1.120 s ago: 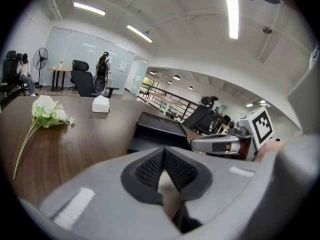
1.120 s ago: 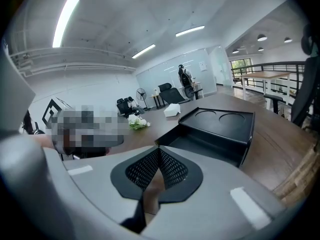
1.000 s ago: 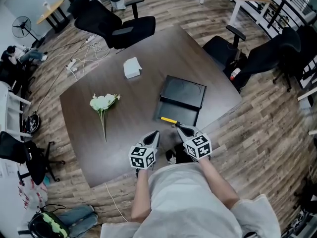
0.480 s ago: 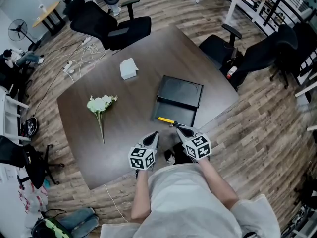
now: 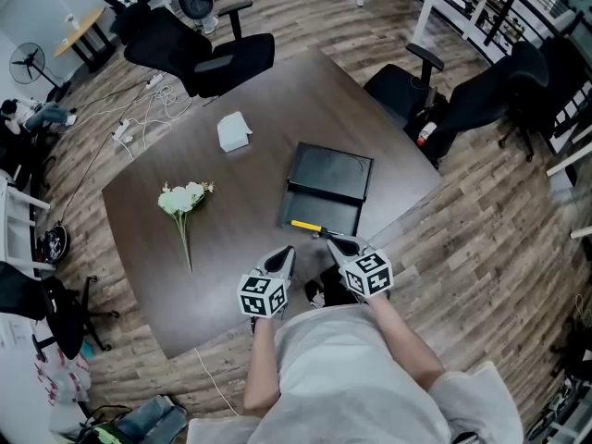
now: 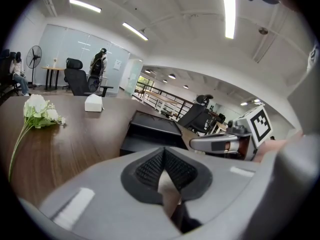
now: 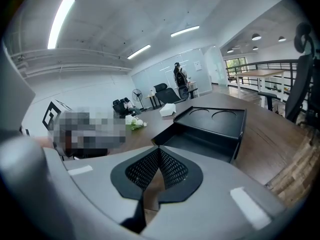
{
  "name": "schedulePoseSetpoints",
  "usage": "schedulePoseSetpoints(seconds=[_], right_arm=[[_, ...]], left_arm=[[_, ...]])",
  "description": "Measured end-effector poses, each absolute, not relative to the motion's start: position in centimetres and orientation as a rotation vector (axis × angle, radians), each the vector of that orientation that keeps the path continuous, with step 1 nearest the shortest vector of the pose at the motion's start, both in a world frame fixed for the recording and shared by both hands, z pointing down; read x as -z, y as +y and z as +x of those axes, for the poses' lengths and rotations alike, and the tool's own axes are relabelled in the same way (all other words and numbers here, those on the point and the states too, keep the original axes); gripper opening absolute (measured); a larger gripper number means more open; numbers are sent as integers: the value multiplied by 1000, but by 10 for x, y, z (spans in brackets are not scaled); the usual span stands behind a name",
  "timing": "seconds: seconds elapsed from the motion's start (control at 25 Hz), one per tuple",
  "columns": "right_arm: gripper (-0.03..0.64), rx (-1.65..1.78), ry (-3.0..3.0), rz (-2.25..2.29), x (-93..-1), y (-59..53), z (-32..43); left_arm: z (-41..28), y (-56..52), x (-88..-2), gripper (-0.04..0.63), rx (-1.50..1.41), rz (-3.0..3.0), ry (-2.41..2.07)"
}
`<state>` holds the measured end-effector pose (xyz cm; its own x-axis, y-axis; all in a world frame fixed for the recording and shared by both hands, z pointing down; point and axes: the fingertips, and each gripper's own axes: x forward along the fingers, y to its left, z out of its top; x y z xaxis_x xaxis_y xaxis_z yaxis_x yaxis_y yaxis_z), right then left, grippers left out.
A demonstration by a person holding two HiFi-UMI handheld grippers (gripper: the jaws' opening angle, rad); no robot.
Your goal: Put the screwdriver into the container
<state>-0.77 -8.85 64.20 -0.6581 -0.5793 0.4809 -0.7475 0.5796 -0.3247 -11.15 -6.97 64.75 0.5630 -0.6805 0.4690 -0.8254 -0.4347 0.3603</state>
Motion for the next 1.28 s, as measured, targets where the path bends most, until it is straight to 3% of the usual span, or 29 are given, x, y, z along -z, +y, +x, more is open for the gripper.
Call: schedulePoseSetpoints(seconds=[1.28], right_arm=[[0, -735, -2490, 1075, -640, -93, -11]], left_arm=[[-112, -73, -653, 55, -356, 2220, -1181]])
